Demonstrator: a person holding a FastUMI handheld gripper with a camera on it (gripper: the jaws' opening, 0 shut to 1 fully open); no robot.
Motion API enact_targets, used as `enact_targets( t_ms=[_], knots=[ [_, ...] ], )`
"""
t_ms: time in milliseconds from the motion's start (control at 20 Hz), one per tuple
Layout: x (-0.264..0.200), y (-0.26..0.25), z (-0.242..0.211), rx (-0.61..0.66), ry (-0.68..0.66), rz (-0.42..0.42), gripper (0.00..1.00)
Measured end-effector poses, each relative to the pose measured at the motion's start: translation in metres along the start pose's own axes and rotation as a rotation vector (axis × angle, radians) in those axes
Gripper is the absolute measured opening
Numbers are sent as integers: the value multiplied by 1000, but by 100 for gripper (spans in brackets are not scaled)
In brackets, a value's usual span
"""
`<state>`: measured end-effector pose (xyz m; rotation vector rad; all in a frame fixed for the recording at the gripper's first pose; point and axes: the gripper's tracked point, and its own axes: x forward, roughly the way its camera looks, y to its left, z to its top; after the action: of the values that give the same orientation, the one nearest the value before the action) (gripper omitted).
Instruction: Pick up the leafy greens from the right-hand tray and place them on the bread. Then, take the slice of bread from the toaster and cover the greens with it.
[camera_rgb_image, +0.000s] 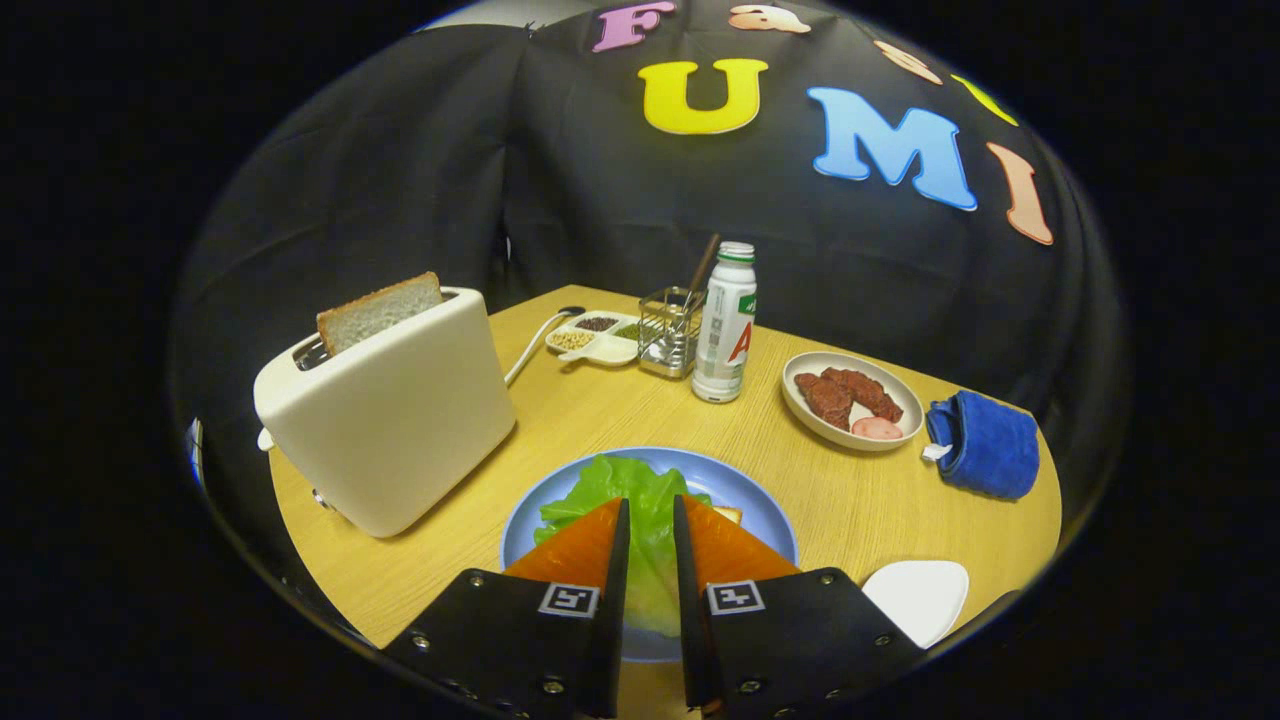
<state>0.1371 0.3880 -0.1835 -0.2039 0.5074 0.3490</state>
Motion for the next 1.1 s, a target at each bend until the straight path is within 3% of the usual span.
enact_targets(
  t_ms=[400,450,700,1100],
  knots=[
    [-45,38,64,48,-330,-33,25],
    [-49,46,71,47,-361,-26,31],
    [-65,72,85,107,-412,24,32],
    [-93,112,79,48,-459,-12,32]
  ],
)
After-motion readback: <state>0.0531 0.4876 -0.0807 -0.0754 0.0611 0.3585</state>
